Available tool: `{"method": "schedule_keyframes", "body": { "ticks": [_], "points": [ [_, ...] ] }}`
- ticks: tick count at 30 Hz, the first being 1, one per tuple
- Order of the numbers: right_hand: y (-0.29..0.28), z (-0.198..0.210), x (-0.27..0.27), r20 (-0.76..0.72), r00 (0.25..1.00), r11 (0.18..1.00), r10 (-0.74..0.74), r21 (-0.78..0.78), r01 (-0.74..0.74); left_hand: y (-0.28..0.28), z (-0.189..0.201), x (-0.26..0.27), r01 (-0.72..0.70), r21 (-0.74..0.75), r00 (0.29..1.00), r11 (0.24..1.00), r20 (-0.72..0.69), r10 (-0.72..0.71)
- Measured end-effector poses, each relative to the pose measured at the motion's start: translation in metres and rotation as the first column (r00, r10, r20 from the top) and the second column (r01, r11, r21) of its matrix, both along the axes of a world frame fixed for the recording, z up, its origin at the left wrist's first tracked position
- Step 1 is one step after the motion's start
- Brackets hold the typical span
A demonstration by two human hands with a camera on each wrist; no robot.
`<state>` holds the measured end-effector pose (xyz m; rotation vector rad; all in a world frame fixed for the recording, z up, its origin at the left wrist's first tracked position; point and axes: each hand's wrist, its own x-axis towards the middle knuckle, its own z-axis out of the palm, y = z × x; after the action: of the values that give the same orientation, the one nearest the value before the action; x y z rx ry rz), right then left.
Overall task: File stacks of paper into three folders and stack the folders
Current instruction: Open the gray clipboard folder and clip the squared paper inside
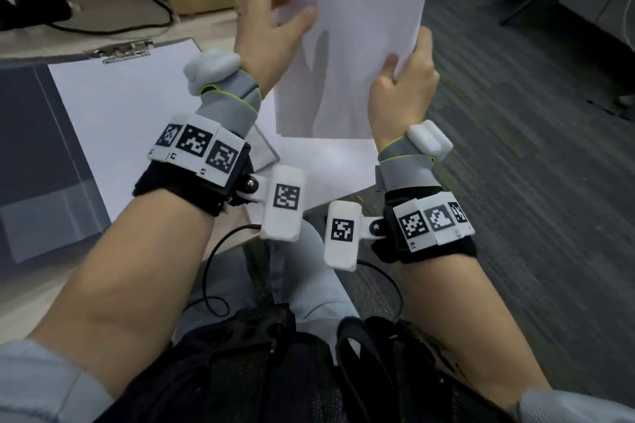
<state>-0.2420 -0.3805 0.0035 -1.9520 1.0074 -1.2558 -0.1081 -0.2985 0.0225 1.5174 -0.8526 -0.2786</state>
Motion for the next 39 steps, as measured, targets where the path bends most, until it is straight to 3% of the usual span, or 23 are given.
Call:
{"method": "schedule_keyframes", "body": {
  "ticks": [2,5,8,11,15,18,22,25,30,35,39],
  "points": [
    [0.008,0.006,0.007,0.167,0.986,0.997,0.021,-0.073,-0.009,0.014,0.001,0.015,-0.144,-0.027,0.989,0.989,0.025,0.145],
    [0.024,0.010,0.022,0.293,0.945,0.985,0.149,-0.133,-0.114,0.038,0.005,0.035,-0.181,-0.050,0.979,0.982,-0.101,0.175],
    [0.034,0.010,0.035,0.347,0.897,0.961,0.272,-0.045,-0.274,0.066,0.014,0.044,-0.311,-0.075,0.950,0.947,-0.052,0.308],
    [0.053,0.015,0.053,0.392,0.823,0.871,0.411,0.096,-0.481,0.106,0.022,0.056,-0.419,-0.124,0.904,0.900,0.035,0.425],
    [0.090,0.020,0.081,0.486,0.700,0.684,0.523,0.251,-0.685,0.169,0.028,0.068,-0.532,-0.094,0.835,0.842,0.104,0.540],
    [0.113,0.010,0.096,0.542,0.667,0.580,0.511,0.355,-0.733,0.200,0.020,0.072,-0.518,-0.030,0.853,0.855,0.045,0.519],
    [0.139,-0.018,0.104,0.468,0.687,0.500,0.556,0.472,-0.726,0.224,-0.001,0.073,-0.432,0.019,0.893,0.902,-0.129,0.431],
    [0.154,-0.023,0.110,0.447,0.694,0.506,0.565,0.476,-0.719,0.236,-0.011,0.077,-0.412,-0.030,0.887,0.911,-0.243,0.393],
    [0.155,-0.020,0.120,0.467,0.687,0.502,0.557,0.470,-0.726,0.246,-0.002,0.076,-0.511,-0.118,0.844,0.851,-0.253,0.472],
    [0.165,-0.031,0.119,0.419,0.699,0.506,0.580,0.486,-0.712,0.245,-0.022,0.069,-0.511,-0.043,0.835,0.859,-0.263,0.484],
    [0.172,-0.017,0.132,0.417,0.679,0.502,0.604,0.463,-0.731,0.259,-0.016,0.072,-0.568,-0.018,0.802,0.822,-0.236,0.549]
  ]
}}
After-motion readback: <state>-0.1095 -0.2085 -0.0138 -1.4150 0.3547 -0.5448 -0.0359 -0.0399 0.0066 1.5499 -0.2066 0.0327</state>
